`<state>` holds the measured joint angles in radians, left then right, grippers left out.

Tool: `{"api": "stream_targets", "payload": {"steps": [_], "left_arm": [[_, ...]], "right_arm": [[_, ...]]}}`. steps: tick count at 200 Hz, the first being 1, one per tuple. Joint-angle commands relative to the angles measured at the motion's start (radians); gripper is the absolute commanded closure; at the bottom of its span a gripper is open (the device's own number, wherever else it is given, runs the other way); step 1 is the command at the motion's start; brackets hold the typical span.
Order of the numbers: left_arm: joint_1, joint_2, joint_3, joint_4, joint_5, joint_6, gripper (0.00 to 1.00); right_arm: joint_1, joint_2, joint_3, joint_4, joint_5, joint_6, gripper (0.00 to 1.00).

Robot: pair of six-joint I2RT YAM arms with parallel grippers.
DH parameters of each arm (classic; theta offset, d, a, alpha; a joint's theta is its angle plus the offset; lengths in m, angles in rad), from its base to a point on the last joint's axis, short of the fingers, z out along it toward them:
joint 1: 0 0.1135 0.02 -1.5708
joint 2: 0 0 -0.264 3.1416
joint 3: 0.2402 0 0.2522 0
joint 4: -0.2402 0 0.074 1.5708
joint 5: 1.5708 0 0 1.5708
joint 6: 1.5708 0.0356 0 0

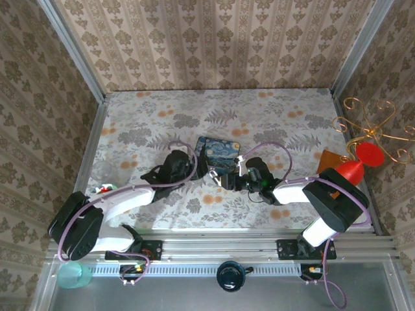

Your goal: Unlock a padlock with a key

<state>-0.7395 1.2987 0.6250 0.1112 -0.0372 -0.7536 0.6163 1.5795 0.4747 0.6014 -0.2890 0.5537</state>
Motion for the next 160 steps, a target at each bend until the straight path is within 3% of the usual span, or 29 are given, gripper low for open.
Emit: {"api": "stream_targets", "payload": {"steps": [1, 40, 89, 160], "left_arm": [[0.077, 0.027, 0.062, -0.094, 0.067, 0.182, 0.34], [0.163, 0.178, 0.202, -0.153, 0.155, 0.299, 0.32], [0.191, 0.327, 0.290, -0.116, 0.251, 0.308, 0.32], [0.192, 0.352, 0.247, -0.164, 0.128, 0.258, 0.32]], "right_arm": [[0.010, 0.004, 0.035, -0.016, 0.034, -0.016, 0.44], [0.032, 0.018, 0.089, -0.113, 0.083, -0.098, 0.43], [0.067, 0.036, 0.141, -0.176, 0.132, -0.157, 0.43], [0.152, 0.046, 0.207, -0.293, 0.393, -0.193, 0.43]]}}
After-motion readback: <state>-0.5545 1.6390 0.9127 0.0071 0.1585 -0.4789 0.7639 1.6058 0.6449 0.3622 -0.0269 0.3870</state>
